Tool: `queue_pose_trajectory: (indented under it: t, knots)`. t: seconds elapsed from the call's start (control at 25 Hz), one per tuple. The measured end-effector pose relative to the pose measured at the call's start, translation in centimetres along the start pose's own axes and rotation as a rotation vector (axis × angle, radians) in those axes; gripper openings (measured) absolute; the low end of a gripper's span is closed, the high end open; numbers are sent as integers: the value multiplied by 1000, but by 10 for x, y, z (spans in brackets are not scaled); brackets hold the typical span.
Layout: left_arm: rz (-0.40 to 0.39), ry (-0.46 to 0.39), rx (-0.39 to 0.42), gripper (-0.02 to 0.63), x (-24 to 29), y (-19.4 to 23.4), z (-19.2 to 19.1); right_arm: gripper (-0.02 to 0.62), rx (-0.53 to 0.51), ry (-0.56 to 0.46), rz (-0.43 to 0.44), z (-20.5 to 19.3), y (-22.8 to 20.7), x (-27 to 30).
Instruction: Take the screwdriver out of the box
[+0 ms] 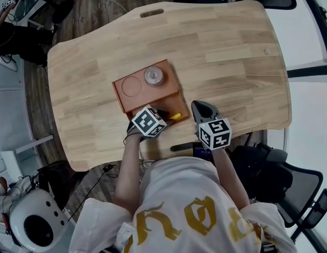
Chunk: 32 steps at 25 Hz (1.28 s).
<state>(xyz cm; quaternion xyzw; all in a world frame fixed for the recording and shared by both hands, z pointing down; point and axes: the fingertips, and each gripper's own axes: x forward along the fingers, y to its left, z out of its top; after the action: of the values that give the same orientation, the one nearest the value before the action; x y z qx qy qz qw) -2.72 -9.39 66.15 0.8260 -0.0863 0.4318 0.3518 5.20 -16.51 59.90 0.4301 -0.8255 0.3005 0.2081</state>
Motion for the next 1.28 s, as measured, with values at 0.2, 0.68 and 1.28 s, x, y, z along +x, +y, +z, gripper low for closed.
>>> queue_pose_trajectory:
  t: [0.2, 0.68, 1.28]
  knots:
    - [68, 114, 126, 144, 8, 6, -4, 11, -15, -15, -24, 2, -2, 0]
    - [264, 186, 223, 102, 12, 19, -5, 11, -30, -38, -41, 15, -4, -4]
    - [348, 88, 162, 81, 7, 23, -4, 11, -80, -45, 0, 22, 12, -6]
